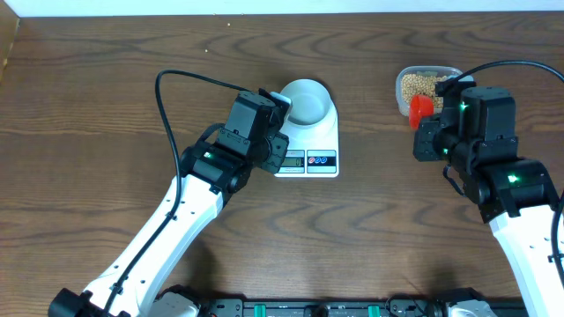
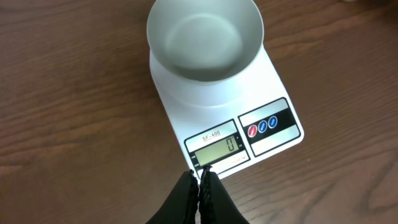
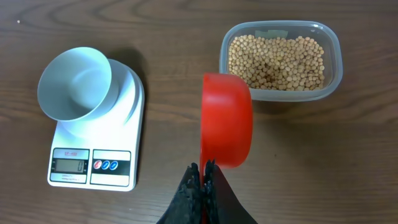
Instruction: Scoop item into bowl and weigh 50g on scale
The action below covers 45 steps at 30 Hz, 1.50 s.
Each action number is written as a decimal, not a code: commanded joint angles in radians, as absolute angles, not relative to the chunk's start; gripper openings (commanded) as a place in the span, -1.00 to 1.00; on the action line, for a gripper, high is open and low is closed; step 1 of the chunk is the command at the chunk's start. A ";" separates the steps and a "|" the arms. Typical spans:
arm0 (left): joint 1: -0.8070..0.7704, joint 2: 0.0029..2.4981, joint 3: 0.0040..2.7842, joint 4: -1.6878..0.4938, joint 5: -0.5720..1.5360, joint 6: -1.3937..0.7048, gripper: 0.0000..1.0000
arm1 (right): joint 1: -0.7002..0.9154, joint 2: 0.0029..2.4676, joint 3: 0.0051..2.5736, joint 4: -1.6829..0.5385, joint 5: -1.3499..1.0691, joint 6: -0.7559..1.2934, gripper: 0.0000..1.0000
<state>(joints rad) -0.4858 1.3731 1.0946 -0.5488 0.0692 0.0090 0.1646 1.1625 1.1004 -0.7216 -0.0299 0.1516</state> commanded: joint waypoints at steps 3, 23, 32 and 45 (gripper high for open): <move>-0.484 1.392 1.083 -0.558 0.071 -0.020 -0.84 | 0.158 1.162 1.119 -0.722 -0.029 0.160 -0.97; -0.484 1.383 1.084 -0.637 0.072 -0.019 -0.58 | 0.158 1.164 1.118 -0.718 -0.025 0.148 -0.98; -0.483 1.306 1.084 -0.647 0.073 0.071 -0.58 | 0.158 1.164 1.118 -0.714 -0.025 0.148 -0.98; -0.483 1.294 1.084 -0.651 0.195 0.071 -0.33 | 0.158 1.164 1.118 -0.711 -0.025 0.148 -0.97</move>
